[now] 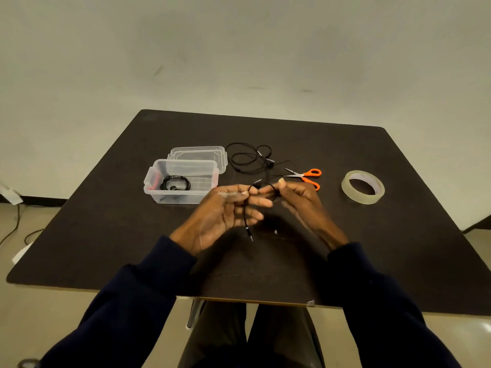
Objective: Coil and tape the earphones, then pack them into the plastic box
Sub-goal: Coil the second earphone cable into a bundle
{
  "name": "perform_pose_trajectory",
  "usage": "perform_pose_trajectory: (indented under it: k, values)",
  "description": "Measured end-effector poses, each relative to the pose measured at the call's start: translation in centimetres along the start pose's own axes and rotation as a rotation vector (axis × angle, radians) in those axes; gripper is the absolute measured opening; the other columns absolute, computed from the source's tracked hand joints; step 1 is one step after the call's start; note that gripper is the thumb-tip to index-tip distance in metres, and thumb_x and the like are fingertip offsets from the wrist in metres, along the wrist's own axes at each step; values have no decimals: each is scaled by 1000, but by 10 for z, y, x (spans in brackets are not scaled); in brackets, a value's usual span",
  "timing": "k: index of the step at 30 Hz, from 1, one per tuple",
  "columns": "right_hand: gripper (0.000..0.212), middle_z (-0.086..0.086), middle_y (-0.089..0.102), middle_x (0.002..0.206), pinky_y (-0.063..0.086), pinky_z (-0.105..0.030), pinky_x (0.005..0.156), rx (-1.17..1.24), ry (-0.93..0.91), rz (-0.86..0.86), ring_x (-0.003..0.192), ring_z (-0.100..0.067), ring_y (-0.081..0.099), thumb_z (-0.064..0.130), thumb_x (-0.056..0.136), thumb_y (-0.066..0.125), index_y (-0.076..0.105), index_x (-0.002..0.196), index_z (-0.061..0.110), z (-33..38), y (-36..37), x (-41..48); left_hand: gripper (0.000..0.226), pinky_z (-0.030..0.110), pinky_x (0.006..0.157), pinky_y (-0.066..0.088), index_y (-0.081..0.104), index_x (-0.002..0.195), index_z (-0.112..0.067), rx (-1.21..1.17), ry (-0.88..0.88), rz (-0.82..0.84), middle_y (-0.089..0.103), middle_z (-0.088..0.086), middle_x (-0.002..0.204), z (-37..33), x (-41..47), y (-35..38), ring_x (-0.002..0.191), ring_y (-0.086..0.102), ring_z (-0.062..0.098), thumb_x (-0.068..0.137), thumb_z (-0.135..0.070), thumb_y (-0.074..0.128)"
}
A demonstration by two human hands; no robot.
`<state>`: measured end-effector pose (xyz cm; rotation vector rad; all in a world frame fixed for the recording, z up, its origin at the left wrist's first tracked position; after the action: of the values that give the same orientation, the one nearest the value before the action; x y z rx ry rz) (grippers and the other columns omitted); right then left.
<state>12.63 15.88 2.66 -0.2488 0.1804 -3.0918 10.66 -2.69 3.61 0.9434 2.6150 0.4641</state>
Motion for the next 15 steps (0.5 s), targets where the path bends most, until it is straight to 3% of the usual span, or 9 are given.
perform_pose_trajectory:
  k: [2,5,7,10,15]
  values:
    - [43,-19,74,84,54,-41,86,109,53,124,83,-29,71,28,109,41,77,101,5,-3,9,-9,21,27,63,53,61,101,-10,-171,20,5,71,9,84,-11,-3,2,60,61,14,102,-6,40]
    - [28,-21,66,71,54,-47,82,-65,-51,120,72,-26,64,29,101,55,79,96,15,6,4,-5,20,22,55,31,55,97,-11,-398,127,105,46,-2,69,-37,-14,5,50,36,6,102,-8,36]
    - [25,-13,63,66,55,-35,67,-129,-109,28,62,-21,59,18,102,56,77,99,6,21,-4,2,19,24,56,20,53,98,-13,-456,204,235,38,-6,66,-58,-25,10,51,27,6,101,-9,34]
    - [23,-9,59,61,40,-20,47,-130,-172,-102,50,-11,49,15,103,58,77,102,1,56,-12,3,17,24,55,19,51,102,-15,-469,250,389,32,-8,64,-77,-42,22,48,25,7,101,-11,34]
    - [25,4,54,57,23,-28,46,-49,-220,-57,49,-14,36,25,97,64,79,103,6,116,-7,-19,20,20,57,19,58,102,-11,-431,72,204,45,-4,68,-54,-33,13,48,36,4,103,-11,39]
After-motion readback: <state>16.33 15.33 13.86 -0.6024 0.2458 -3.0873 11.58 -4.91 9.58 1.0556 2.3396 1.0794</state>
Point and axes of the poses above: each hand's wrist, its own x-axis towards the middle knuckle, its own y-axis out of the palm, z = x × y, the point moved 4 cm from there along x, towards the middle knuckle
